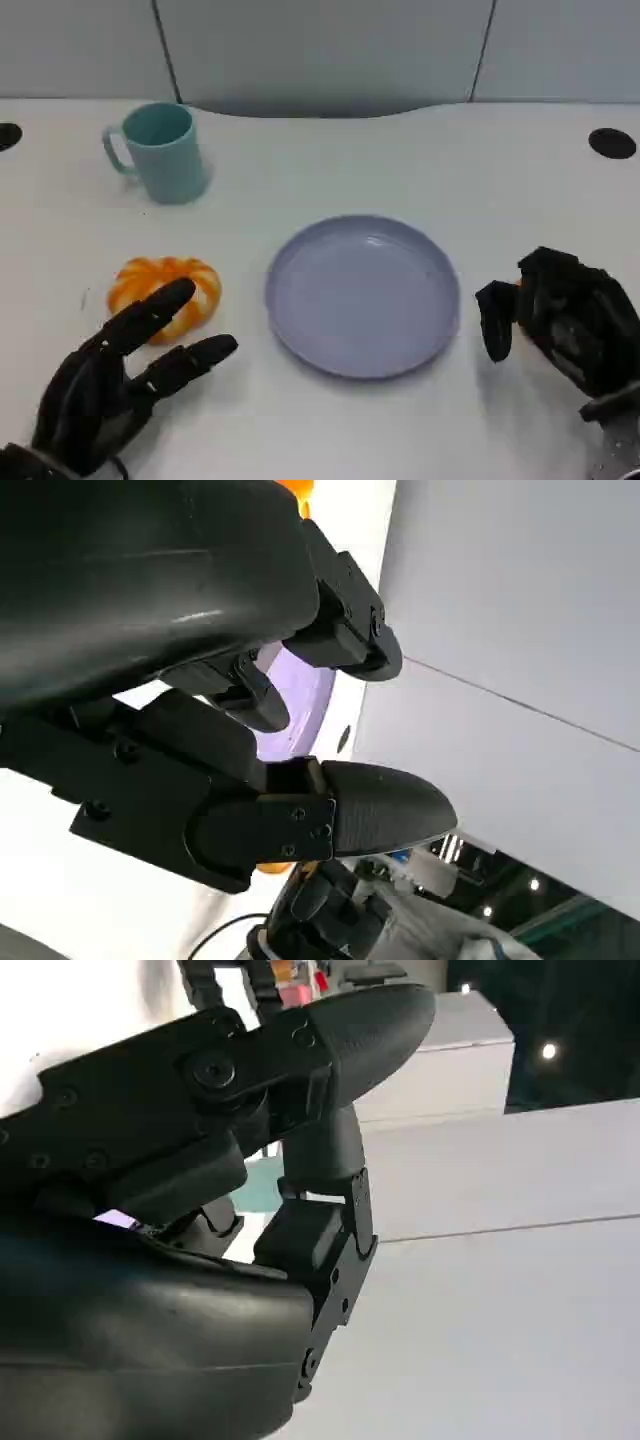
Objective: Grasp the bread from the table and place it into the plate.
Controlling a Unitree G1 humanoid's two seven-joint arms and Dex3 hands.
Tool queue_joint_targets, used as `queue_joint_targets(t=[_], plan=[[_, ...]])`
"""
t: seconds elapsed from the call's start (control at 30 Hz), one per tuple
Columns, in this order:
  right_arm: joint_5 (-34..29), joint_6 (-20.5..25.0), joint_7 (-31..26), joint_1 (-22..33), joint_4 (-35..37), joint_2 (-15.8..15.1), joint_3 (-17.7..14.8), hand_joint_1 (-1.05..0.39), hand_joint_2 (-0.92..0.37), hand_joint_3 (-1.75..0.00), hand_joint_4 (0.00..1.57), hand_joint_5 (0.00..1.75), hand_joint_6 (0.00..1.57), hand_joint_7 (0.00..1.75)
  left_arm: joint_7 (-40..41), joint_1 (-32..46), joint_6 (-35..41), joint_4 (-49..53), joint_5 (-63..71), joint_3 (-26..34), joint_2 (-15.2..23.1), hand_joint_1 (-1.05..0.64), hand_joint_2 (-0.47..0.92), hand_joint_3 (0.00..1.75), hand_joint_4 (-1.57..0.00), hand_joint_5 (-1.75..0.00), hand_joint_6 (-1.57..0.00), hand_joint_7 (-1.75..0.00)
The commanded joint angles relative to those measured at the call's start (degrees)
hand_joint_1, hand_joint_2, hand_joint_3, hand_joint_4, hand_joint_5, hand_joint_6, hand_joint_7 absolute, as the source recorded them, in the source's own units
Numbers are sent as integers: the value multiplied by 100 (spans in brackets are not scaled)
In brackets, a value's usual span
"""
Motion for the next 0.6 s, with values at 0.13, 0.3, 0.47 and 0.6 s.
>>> queue_joint_targets(t=[0.13,0.3,0.47,0.6], plan=[[-2,-21,-21,51,-45,-123,14,-62,-92,-9,93,175,83,154,44,-26,-46,6,78,2,88,-97,92,55,-64,-36,-51,0],[-65,-142,-106,59,-49,-127,47,-62,-92,-10,94,175,83,159,42,-20,-34,-10,69,5,76,-98,92,55,-66,-36,-51,0],[17,-8,0,61,-56,-104,8,-61,-92,-9,93,175,85,151,-12,-19,-1,-4,71,-5,108,-97,92,55,-65,-36,-50,0],[45,41,24,51,-27,-103,-27,-61,-92,-9,93,175,86,150,30,0,-67,-24,102,-15,97,-97,92,55,-64,-36,-51,-1]])
